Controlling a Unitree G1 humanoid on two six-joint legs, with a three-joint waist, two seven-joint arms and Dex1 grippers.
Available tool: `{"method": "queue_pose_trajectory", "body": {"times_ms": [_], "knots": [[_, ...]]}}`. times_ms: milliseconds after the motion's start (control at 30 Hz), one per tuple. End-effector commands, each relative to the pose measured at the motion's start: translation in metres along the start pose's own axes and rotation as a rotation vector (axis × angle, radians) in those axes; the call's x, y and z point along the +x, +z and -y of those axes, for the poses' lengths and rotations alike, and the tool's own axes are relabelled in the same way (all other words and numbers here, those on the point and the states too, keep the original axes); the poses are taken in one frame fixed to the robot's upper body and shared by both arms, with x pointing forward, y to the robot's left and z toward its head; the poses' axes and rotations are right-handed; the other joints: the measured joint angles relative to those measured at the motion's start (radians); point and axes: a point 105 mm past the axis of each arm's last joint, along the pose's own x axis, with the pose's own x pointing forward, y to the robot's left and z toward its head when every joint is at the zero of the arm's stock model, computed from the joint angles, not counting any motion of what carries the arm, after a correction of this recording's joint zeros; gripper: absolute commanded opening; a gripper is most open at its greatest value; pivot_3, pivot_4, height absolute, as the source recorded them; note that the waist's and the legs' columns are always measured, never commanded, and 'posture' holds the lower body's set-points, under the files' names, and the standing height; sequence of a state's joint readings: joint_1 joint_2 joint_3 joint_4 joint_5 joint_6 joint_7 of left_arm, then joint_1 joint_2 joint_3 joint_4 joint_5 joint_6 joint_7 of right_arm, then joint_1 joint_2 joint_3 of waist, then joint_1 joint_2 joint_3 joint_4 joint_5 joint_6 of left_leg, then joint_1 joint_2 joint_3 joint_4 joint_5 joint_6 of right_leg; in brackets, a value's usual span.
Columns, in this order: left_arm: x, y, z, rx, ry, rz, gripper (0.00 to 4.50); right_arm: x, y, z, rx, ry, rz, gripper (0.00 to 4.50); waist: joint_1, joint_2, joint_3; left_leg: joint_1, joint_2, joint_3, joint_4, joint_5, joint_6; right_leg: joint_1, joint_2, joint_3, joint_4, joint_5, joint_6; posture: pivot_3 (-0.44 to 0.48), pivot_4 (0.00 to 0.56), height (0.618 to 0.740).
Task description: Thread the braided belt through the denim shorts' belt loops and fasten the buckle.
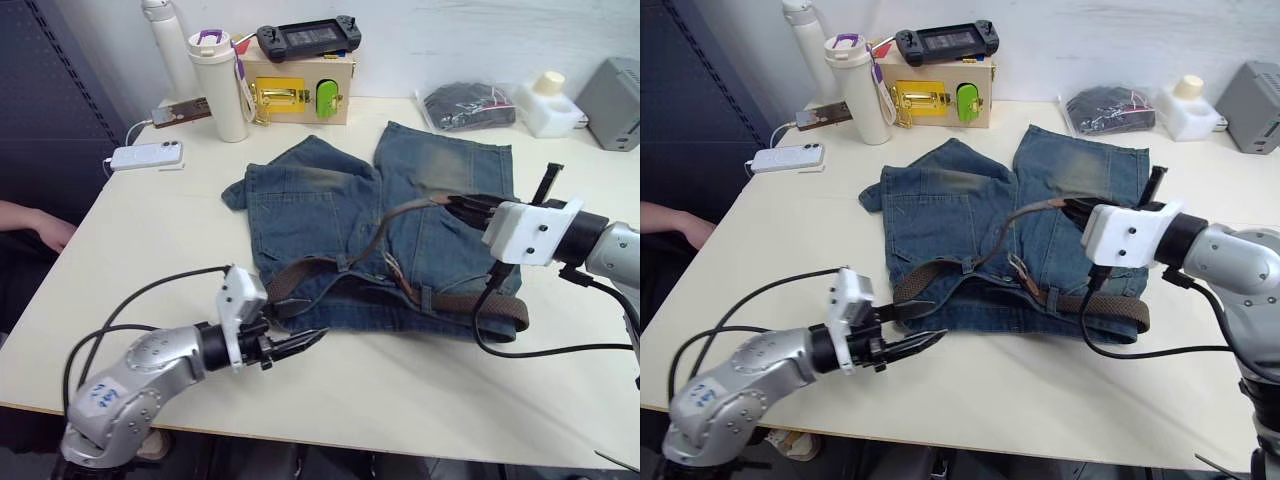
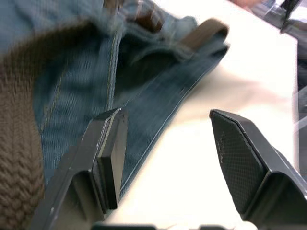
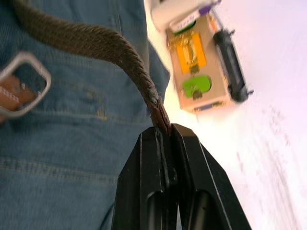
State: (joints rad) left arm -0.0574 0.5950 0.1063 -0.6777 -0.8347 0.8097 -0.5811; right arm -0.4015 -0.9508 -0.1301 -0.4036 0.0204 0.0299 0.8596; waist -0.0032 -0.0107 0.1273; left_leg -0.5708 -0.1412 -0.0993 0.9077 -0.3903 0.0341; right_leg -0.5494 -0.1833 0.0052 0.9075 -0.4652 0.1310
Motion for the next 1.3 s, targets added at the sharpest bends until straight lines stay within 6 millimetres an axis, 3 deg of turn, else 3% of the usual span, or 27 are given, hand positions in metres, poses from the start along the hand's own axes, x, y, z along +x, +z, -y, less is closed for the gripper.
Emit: {"method": "queue_pose_trajectory", "body": {"times_ms": [33, 133, 267, 467, 633, 900, 1133, 1300], "knots": [[-0.022, 0.048, 0.007, 0.037, -0.086, 0.134, 3.05, 0.010, 0.025, 0.005, -0.024, -0.033, 0.088, 0.00, 0.000, 0.000, 0.000, 0.000, 0.000, 0.000, 0.000, 0.000, 0.000, 0.000, 0.000, 0.000, 0.000, 0.000, 0.000, 0.000, 0.150, 0.645], [-0.027, 0.075, -0.002, 0.003, -0.095, 0.229, 3.05, 0.019, 0.026, 0.001, -0.041, -0.025, 0.091, 0.00, 0.005, 0.000, 0.000, 0.000, 0.000, 0.000, 0.000, 0.000, 0.000, 0.000, 0.000, 0.000, 0.000, 0.000, 0.000, 0.000, 0.150, 0.645], [-0.020, 0.100, -0.035, 0.014, -0.005, 0.279, 3.05, 0.029, 0.026, -0.001, -0.042, -0.020, 0.093, 0.00, 0.009, 0.000, 0.000, 0.000, -0.001, -0.001, 0.002, 0.000, 0.000, 0.001, 0.000, 0.000, 0.000, 0.000, 0.000, 0.000, 0.150, 0.645], [-0.007, 0.110, -0.079, 0.080, 0.098, 0.242, 3.05, 0.039, 0.024, 0.001, -0.058, -0.028, 0.088, 0.00, -0.003, 0.000, 0.000, 0.001, -0.001, -0.001, 0.001, 0.000, 0.000, 0.001, 0.000, 0.000, 0.002, 0.000, 0.000, 0.000, 0.150, 0.645], [0.007, 0.112, -0.081, 0.105, 0.037, 0.217, 3.05, 0.040, 0.019, 0.007, -0.070, -0.065, 0.067, 0.00, -0.016, 0.000, 0.000, 0.001, -0.001, -0.001, 0.000, 0.000, 0.000, 0.000, 0.000, 0.000, 0.004, 0.000, 0.001, 0.000, 0.150, 0.645], [0.012, 0.089, -0.082, 0.130, 0.001, 0.126, 3.05, 0.030, 0.003, 0.000, 0.003, -0.026, -0.010, 0.00, -0.026, 0.000, 0.000, 0.002, -0.001, -0.001, -0.001, 0.000, -0.001, -0.001, 0.000, 0.000, 0.008, 0.001, 0.001, 0.000, 0.150, 0.645], [0.006, 0.061, -0.082, 0.223, -0.023, -0.017, 3.05, 0.005, -0.016, -0.021, 0.268, 0.242, -0.116, 0.00, -0.025, 0.000, 0.000, 0.001, -0.001, -0.001, 0.000, -0.001, -0.001, -0.001, 0.000, 0.000, 0.007, 0.001, 0.001, 0.000, 0.150, 0.645], [0.007, 0.049, -0.084, 0.281, -0.047, -0.075, 3.05, -0.011, -0.009, -0.031, 0.534, 0.518, -0.120, 0.00, -0.024, 0.000, 0.000, 0.000, -0.001, -0.001, 0.000, -0.001, -0.001, -0.001, 0.000, 0.000, 0.004, 0.000, 0.001, 0.000, 0.150, 0.645]]}}
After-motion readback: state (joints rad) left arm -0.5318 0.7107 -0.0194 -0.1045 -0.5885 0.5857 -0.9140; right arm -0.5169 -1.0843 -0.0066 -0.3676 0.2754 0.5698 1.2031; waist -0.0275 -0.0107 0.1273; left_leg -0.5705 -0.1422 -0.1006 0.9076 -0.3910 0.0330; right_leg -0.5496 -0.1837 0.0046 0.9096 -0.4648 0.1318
